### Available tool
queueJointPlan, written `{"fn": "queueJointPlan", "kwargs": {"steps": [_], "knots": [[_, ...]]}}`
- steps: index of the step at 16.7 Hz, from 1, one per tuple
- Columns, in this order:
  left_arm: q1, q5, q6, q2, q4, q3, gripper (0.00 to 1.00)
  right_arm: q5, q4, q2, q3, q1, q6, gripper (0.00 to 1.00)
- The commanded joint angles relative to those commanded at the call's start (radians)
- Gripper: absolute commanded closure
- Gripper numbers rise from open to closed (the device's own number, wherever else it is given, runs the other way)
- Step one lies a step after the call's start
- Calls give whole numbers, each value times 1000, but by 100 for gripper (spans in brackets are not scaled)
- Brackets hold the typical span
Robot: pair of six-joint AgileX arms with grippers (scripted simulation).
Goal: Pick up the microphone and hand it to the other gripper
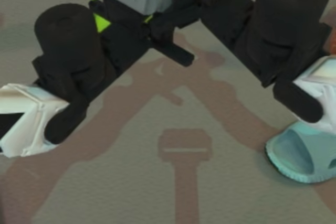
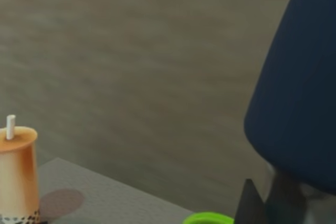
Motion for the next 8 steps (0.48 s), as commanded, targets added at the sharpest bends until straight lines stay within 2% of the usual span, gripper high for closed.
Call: {"fn": "queueJointPlan", "kwargs": {"steps": [8], "knots": [[0, 0, 0, 0, 0, 0, 100, 0, 0, 0, 0, 0, 0, 83]]}}
